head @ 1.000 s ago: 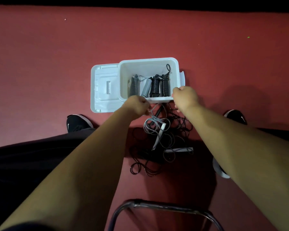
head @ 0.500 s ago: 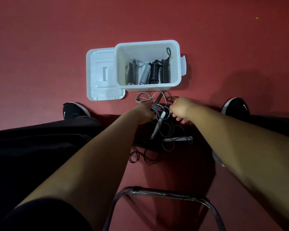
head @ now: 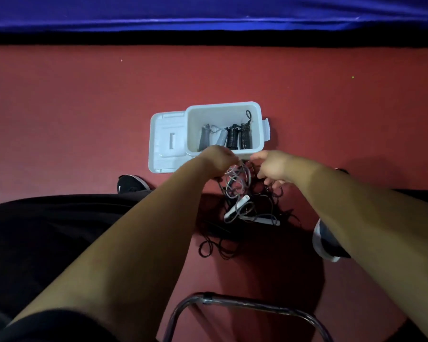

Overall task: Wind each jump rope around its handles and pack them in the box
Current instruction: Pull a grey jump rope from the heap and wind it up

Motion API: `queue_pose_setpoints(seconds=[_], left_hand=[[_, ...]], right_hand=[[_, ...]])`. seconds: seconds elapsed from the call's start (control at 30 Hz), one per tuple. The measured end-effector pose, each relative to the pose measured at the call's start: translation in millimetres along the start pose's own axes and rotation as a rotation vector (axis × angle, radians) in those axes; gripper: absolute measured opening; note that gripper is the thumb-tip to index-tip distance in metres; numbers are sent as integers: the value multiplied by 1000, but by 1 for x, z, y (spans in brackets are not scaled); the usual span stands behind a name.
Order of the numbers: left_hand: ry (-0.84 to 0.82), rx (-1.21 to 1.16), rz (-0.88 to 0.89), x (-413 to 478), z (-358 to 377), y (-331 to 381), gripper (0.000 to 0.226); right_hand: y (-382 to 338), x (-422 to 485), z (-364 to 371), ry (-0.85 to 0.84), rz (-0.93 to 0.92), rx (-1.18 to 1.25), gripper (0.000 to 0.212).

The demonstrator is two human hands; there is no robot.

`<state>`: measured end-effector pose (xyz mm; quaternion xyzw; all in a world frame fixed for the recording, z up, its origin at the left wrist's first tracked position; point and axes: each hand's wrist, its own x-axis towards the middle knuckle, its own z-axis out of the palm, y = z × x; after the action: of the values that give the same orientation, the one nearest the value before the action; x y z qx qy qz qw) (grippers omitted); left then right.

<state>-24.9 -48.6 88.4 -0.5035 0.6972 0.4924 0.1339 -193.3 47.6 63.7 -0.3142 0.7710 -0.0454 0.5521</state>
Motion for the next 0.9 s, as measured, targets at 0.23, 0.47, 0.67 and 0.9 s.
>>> queue_pose_setpoints(seconds=[0.23, 0.47, 0.67, 0.9], left_hand=[[41, -220, 229, -86, -60, 56, 16], [112, -367, 476, -166, -117, 112, 25], [172, -536, 661, -226, -140, 152, 27], [313, -769, 688, -221, -142, 141, 25]], right_hand=[[-41, -89, -39, 36, -229, -136, 79], [-81, -190, -71, 132, -448, 0, 40], [-105, -250, -84, 264, -635, 263, 18], [-93, -249, -78, 522, -571, 582, 24]])
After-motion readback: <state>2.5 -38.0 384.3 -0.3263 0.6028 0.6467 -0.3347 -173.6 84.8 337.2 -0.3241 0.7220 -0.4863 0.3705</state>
